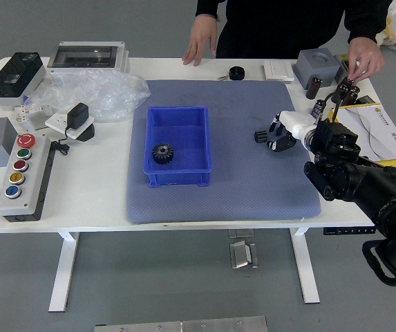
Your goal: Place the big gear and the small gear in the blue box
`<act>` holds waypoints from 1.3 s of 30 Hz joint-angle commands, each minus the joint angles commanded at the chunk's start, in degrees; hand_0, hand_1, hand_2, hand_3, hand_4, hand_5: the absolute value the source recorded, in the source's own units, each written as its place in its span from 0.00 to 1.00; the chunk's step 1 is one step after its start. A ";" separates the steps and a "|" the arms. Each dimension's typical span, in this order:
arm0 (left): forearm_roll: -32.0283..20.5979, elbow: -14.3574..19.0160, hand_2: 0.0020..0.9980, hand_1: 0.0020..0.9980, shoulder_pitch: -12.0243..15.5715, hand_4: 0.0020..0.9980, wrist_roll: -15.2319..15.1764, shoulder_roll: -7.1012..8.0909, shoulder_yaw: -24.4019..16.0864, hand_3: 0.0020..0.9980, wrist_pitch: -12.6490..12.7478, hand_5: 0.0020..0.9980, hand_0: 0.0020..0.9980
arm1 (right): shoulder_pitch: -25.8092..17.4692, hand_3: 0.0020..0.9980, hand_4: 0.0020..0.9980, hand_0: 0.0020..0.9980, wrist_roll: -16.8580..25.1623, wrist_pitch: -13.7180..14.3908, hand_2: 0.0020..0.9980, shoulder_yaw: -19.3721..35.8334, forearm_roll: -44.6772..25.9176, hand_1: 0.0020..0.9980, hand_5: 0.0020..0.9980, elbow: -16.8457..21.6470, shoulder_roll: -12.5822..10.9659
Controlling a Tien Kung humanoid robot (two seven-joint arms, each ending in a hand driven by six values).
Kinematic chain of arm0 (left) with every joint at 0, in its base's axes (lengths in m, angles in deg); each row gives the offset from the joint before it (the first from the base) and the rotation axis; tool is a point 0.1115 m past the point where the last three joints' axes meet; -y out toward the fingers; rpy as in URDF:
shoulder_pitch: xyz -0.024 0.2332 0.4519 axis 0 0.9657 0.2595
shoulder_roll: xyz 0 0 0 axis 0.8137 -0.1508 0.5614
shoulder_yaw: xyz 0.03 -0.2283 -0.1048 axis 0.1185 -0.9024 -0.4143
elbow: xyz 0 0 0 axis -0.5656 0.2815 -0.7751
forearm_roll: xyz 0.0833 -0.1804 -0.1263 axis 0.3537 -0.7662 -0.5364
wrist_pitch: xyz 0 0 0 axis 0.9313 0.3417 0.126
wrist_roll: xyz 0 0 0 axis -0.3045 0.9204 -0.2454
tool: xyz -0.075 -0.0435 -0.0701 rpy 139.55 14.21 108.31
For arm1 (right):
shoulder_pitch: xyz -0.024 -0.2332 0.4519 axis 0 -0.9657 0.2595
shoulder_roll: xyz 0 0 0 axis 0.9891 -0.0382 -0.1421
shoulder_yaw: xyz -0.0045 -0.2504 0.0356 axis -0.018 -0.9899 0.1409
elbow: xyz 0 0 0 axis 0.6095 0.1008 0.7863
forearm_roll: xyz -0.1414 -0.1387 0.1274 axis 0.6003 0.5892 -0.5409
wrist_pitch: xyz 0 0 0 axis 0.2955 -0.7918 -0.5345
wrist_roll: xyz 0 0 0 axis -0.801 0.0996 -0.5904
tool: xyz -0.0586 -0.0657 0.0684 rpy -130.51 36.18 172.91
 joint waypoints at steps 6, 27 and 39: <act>-0.18 0.00 0.90 0.90 0.24 0.82 -0.04 0.15 -0.07 0.88 0.04 0.35 0.92 | 1.34 0.67 0.72 0.53 -0.49 -0.80 0.66 -1.82 -1.18 0.51 0.27 0.98 -1.01; 0.13 0.00 0.89 0.90 0.71 0.81 -0.05 0.63 -0.70 0.88 0.08 0.34 0.92 | 1.94 0.68 0.76 0.54 -1.79 -2.99 0.67 -5.56 -4.11 0.52 0.29 2.95 -0.66; 0.65 0.00 0.89 0.90 0.83 0.81 0.07 0.73 -0.77 0.88 0.02 0.34 0.92 | 1.82 0.68 0.77 0.53 -1.98 -2.68 0.67 -5.88 -4.92 0.52 0.31 2.45 0.74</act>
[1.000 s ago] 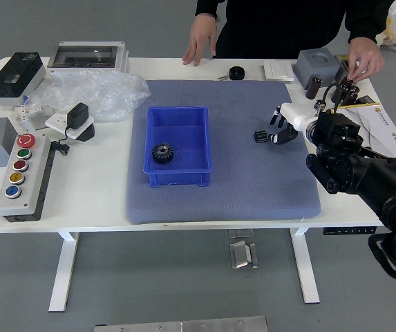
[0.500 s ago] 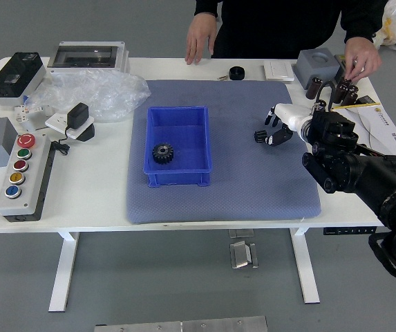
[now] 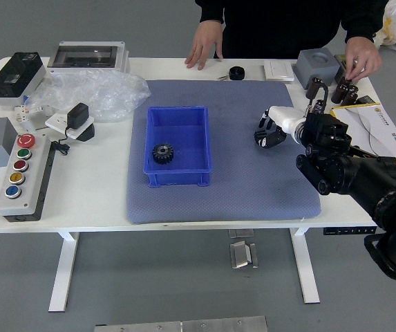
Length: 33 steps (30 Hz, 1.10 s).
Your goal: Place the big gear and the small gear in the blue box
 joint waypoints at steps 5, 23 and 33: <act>0.12 0.00 0.89 0.90 0.00 0.81 0.00 0.00 0.03 0.88 -0.01 0.34 0.92 | -0.20 0.68 0.77 0.53 -0.11 0.39 0.67 -0.28 -0.46 0.52 0.31 -0.14 0.58; 0.11 0.00 0.89 0.90 -0.02 0.81 -0.04 -0.22 0.14 0.88 -0.01 0.35 0.92 | -1.26 0.65 0.58 0.56 0.42 5.25 0.56 -3.11 -2.62 0.45 0.21 -0.07 0.53; -0.16 0.00 0.89 0.90 -0.08 0.81 -0.11 -0.35 0.23 0.88 0.01 0.35 0.92 | -1.90 0.65 0.52 0.60 0.68 6.25 0.55 -3.79 -2.57 0.45 0.16 -0.15 0.60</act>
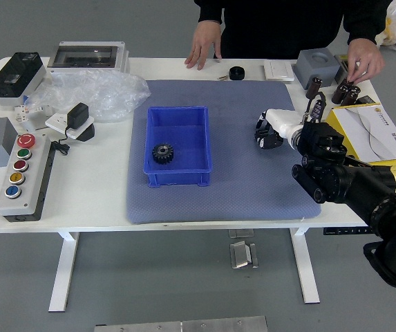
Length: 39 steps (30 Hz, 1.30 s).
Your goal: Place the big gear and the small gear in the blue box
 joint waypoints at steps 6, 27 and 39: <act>-0.04 0.00 0.89 0.90 0.01 0.81 -0.01 -0.02 -0.01 0.88 0.01 0.35 0.92 | -0.25 0.63 0.52 0.60 -0.04 0.39 0.54 -0.28 0.13 0.45 0.15 -0.04 -0.01; -0.64 0.00 0.89 0.90 0.76 0.81 -0.13 0.59 -0.42 0.88 0.15 0.35 0.92 | 1.64 0.64 0.52 0.60 -1.59 0.41 0.53 0.79 1.74 0.44 0.13 5.77 -6.06; -0.98 0.00 0.89 0.90 1.93 0.81 -0.28 1.83 -1.10 0.88 0.29 0.35 0.92 | 2.15 0.64 0.53 0.60 -5.27 -0.80 0.53 3.03 8.62 0.44 0.13 20.54 -15.47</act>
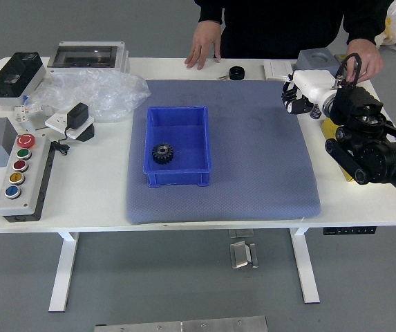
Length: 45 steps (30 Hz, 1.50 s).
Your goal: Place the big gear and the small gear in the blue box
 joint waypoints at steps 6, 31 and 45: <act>0.47 0.00 0.89 0.90 0.38 0.81 0.05 0.33 -0.62 0.88 0.01 0.35 0.92 | 0.06 0.64 0.53 0.60 -2.14 -0.72 0.53 -0.53 2.20 0.44 0.13 8.85 -1.79; 1.91 0.00 0.89 0.90 0.23 0.81 0.36 0.40 -1.05 0.88 -0.17 0.34 0.92 | -2.74 0.64 0.54 0.60 -4.49 0.64 0.53 -1.97 3.13 0.44 0.13 25.60 9.18; 1.34 0.00 0.89 0.90 -0.36 0.81 0.31 -0.28 -0.67 0.88 -0.16 0.34 0.92 | -6.04 0.65 0.57 0.60 -2.99 1.51 0.55 -2.52 0.36 0.47 0.16 22.35 10.60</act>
